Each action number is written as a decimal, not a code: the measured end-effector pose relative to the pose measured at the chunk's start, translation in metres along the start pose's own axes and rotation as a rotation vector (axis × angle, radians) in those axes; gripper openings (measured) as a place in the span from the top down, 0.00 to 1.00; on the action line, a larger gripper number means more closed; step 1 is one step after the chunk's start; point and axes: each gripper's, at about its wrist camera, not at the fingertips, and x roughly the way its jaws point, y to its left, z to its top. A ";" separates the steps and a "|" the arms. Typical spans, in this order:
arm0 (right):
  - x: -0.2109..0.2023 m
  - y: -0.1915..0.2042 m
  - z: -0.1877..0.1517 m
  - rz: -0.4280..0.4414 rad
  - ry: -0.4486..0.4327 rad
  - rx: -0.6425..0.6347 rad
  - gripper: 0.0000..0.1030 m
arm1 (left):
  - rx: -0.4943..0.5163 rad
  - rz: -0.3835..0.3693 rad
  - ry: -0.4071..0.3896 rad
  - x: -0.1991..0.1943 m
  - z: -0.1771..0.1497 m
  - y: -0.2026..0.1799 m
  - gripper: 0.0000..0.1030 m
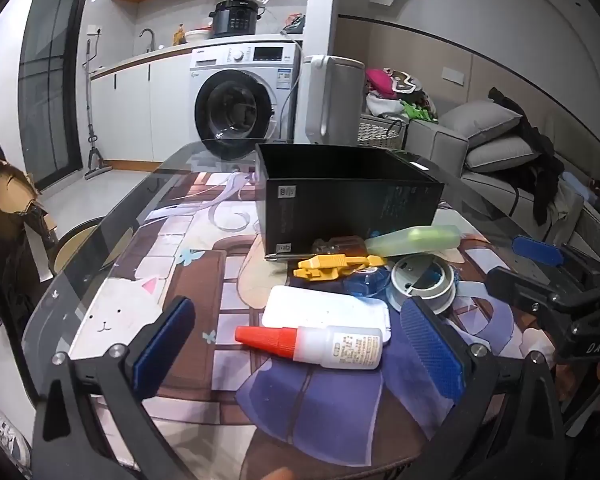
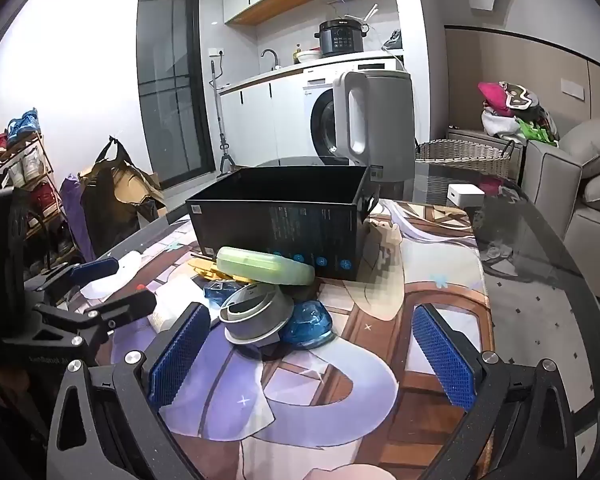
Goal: Organize rigid objects
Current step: 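Move the right tool toward the blue bottle while the left tool approaches the glue bottle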
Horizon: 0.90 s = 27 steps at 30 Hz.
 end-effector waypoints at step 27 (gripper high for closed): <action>-0.001 0.003 -0.001 -0.008 -0.036 -0.029 0.00 | 0.034 0.005 -0.114 -0.016 0.007 -0.006 0.00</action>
